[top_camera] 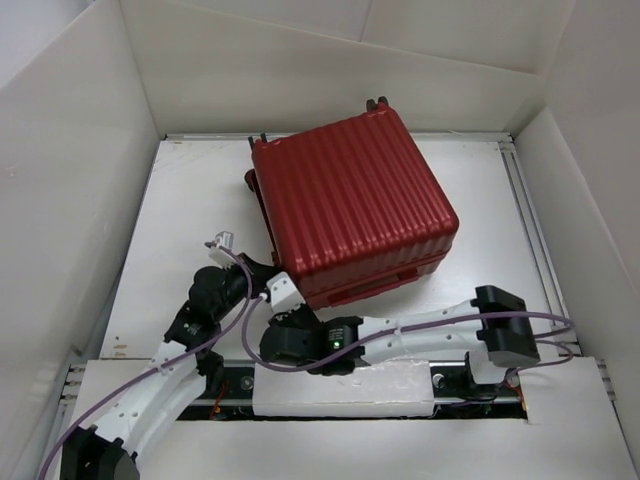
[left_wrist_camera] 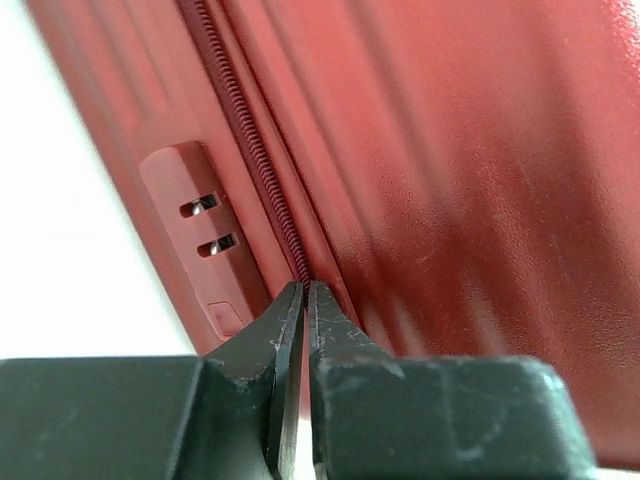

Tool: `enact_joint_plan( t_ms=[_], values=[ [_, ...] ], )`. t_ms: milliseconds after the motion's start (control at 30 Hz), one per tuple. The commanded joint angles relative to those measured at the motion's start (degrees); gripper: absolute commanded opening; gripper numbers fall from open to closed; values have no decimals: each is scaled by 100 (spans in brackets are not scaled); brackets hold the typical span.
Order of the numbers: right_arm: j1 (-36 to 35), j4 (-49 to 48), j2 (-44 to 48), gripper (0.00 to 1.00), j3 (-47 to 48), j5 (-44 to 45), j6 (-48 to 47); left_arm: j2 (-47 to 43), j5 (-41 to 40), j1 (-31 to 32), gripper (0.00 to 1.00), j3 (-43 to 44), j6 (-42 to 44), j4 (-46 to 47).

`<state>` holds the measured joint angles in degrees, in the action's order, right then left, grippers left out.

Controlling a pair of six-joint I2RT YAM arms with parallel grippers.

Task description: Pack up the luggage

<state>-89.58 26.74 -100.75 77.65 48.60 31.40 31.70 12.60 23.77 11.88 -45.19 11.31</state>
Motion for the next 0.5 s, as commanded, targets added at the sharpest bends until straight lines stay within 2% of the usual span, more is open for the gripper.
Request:
enact_joint_plan(
  t_ms=[0, 133, 167, 200, 233, 300, 333, 367, 467],
  values=[
    [-894, -2200, 949, 0, -240, -844, 559, 266, 1393, 233, 0, 114, -122, 854],
    [-1000, -1753, 1812, 0, -1075, -764, 1165, 336, 1517, 233, 2, 113, -262, 1127],
    [-1000, -1569, 1935, 27, -1233, -869, 1297, 336, 1517, 233, 4, 113, -262, 1128],
    [-1113, -1341, 2058, 37, -1234, -730, 1447, 389, 1517, 233, 8, 113, -262, 1206],
    [-1201, -712, 2259, 41, -1234, -494, 1796, 450, 1517, 233, 9, 182, -262, 1207],
    [-1351, 73, 2428, 46, -1113, 76, 2193, 564, 1587, 233, 10, 323, -262, 1268],
    [-1412, 764, 2629, 48, -1111, 227, 2404, 643, 1588, 233, 13, 376, -262, 1329],
    [-1413, 1032, 2752, 48, -1050, 333, 2737, 783, 1675, 233, 16, 524, -193, 1330],
    [-1413, 1604, 3296, 52, -1050, 773, 2810, 672, 1458, 233, 31, 928, 123, 744]
  ],
)
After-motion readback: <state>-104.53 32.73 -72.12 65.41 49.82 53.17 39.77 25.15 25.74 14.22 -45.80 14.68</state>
